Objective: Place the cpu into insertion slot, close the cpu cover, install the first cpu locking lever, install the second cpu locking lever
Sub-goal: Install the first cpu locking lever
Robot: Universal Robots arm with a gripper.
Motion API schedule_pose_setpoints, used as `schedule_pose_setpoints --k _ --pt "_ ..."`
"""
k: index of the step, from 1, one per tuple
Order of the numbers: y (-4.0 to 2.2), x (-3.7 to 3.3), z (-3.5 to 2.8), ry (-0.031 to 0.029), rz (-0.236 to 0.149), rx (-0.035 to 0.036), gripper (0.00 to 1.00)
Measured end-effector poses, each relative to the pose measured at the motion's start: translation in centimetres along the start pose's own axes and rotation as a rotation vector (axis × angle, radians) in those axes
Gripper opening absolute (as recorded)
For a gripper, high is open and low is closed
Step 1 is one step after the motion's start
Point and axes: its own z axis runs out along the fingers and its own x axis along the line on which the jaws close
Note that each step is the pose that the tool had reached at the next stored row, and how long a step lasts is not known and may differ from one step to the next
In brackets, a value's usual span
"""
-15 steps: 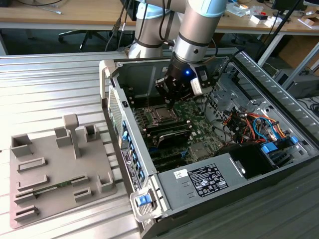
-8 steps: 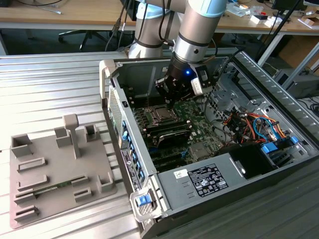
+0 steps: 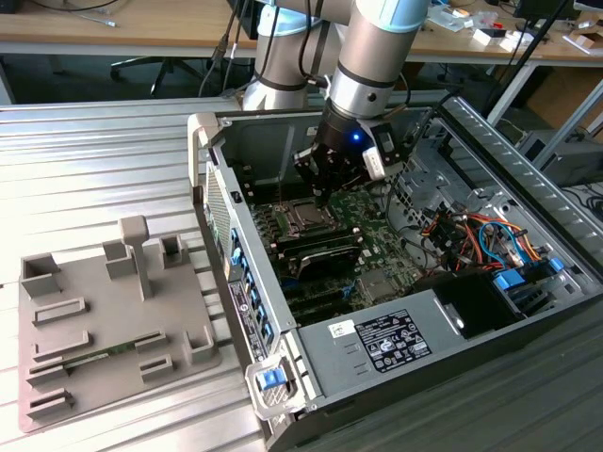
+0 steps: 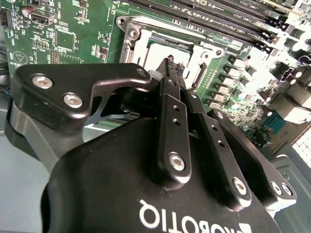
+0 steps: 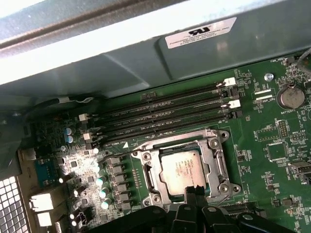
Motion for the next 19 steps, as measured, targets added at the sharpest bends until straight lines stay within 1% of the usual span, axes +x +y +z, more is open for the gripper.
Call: schedule_pose_setpoints --k 2,19 --pt "0.0 0.0 0.0 -0.0007 -0.013 0.0003 0.11" --pt "0.0 0.0 0.0 -0.0047 -0.081 0.0023 0.11"
